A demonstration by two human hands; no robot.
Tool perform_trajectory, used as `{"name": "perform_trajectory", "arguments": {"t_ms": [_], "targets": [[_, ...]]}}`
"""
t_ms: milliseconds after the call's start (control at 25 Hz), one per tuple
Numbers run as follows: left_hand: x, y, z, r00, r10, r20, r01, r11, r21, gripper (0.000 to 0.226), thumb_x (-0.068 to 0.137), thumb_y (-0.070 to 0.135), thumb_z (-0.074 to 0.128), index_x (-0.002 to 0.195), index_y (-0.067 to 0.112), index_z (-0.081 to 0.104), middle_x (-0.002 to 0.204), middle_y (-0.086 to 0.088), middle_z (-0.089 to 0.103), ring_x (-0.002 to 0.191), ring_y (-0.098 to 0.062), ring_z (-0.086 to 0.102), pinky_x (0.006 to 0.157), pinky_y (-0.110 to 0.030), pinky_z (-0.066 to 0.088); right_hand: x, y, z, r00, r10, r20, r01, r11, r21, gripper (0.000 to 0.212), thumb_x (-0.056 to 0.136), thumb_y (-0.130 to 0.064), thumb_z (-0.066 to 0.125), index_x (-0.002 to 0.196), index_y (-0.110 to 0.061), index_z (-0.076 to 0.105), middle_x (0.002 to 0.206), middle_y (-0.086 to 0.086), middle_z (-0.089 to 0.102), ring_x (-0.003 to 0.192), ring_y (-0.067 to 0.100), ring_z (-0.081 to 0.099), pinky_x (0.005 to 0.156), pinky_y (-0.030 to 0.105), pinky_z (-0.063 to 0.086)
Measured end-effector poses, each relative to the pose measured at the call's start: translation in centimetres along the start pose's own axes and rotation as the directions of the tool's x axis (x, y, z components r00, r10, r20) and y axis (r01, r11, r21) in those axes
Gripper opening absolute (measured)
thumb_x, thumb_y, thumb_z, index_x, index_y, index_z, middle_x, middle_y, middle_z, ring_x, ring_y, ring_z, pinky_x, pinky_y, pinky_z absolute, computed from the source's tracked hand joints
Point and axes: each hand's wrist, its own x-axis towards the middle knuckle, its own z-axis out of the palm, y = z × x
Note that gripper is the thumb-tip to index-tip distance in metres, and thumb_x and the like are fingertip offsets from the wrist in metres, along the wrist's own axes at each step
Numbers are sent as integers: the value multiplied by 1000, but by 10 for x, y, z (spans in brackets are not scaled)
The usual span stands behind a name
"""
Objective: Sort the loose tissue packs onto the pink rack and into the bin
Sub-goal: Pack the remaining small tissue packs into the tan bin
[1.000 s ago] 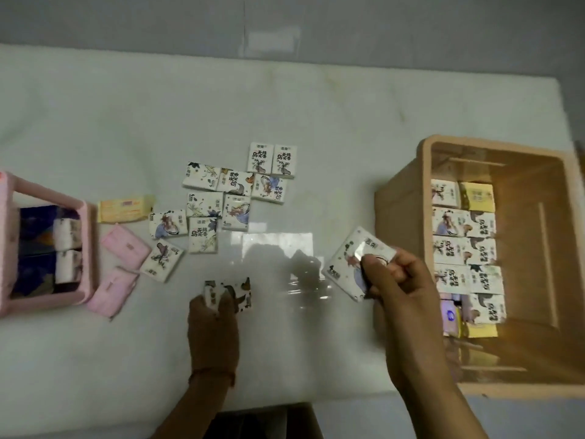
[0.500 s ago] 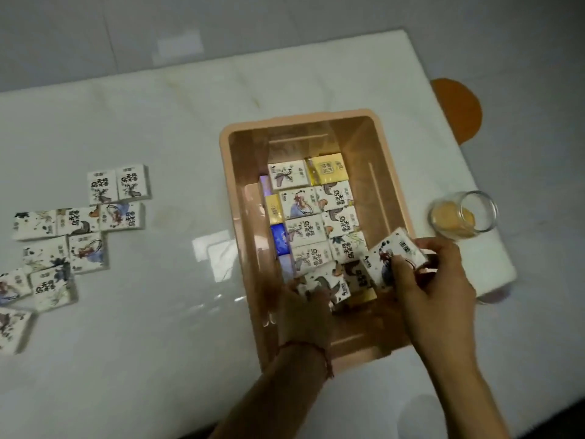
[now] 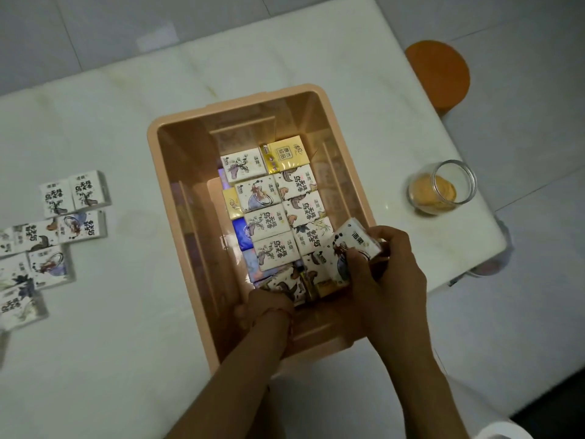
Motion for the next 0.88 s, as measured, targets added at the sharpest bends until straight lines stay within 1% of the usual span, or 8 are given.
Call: {"name": "perform_trajectory", "arguments": {"t_ms": [120,240,400,480,600,720,800,880], "targets": [[4,3,3,988,50,-145,-54,998,-29,37,94,15,51,125,-3,47,129,-20,52,118,-31,50,93,-32,41,0,2,5,1000,10,26,-9,1000,-28,30,90,-20,56,102,-34,33,100,-13,52,84,6,54,70,19,51],[4,0,4,967,55,-251,-106,976,-192,32,90,7,54,120,-4,52,125,-21,56,116,-33,52,91,-34,43,0,4,13,998,49,39,-46,997,-67,30,90,-20,56,102,-32,31,99,-10,54,85,12,57,76,34,54],[8,-8,-4,982,56,-183,-99,966,-237,29,90,1,46,116,-3,58,123,-17,58,116,-32,52,93,-32,42,4,2,29,990,120,68,-116,992,-58,25,92,-20,55,101,-26,32,95,-7,55,81,8,57,57,12,40],[0,1,-15,994,68,-89,-93,941,-326,29,93,7,46,120,1,56,126,-17,56,117,-31,52,95,-34,42,8,2,40,973,196,118,-203,978,47,24,90,-19,58,100,-22,37,90,-9,55,78,6,57,58,13,42],[-11,18,-31,925,380,-5,-347,839,-420,19,96,22,46,97,14,63,106,-12,64,97,-25,60,86,-37,50,21,0,57,948,257,190,-294,934,204,30,83,-29,63,103,-11,50,88,1,63,79,16,64,71,36,55],[5,43,-41,870,478,-122,-488,796,-358,19,92,20,52,76,13,58,78,-10,61,79,-25,58,85,-39,50,37,-10,66,966,199,164,-241,924,298,31,86,-33,56,103,-7,52,90,11,66,74,21,66,72,42,57],[20,68,-44,851,468,-239,-525,782,-337,8,90,21,56,89,12,55,90,-16,65,85,-28,61,88,-37,51,47,-17,70,961,205,185,-264,877,400,21,93,-23,52,109,-12,47,94,10,63,69,13,64,73,34,56],[33,98,-44,812,488,-320,-576,754,-314,15,90,19,57,102,13,50,102,-14,62,88,-26,58,78,-25,47,56,-20,76,954,202,223,-279,871,405,21,93,-18,51,112,-9,48,94,11,61,69,13,62,77,38,56]]}}
